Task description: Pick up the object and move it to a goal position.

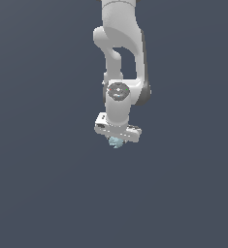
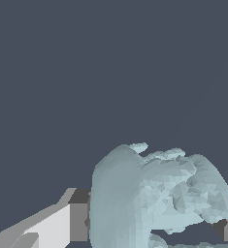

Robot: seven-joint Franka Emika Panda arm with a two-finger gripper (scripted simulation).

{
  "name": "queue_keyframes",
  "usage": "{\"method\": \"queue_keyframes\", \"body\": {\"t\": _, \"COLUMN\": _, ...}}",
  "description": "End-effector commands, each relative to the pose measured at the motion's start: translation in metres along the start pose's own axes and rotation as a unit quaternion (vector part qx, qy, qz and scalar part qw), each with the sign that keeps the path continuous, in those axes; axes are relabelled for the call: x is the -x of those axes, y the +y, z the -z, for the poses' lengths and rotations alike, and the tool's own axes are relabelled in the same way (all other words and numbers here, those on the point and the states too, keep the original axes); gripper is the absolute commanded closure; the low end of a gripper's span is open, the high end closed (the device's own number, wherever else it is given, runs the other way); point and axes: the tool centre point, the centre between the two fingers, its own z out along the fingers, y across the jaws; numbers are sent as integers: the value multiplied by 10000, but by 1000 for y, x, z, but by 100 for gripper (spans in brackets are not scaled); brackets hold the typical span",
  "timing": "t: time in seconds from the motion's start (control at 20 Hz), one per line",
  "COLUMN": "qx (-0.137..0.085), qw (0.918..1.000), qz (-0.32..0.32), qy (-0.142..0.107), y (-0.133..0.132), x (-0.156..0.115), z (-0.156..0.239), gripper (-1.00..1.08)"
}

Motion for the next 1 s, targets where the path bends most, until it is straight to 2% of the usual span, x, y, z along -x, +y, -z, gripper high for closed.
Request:
{"method": "queue_keyframes", "body": {"t": 0.0, "qx": -2, "qw": 10000, "qz": -1, "qy": 5, "y": 3, "x": 0, "z": 19, "gripper": 108}}
{"method": "queue_keyframes", "body": {"t": 0.95, "qx": -3, "qw": 10000, "qz": -4, "qy": 4, "y": 38, "x": 4, "z": 230, "gripper": 108}}
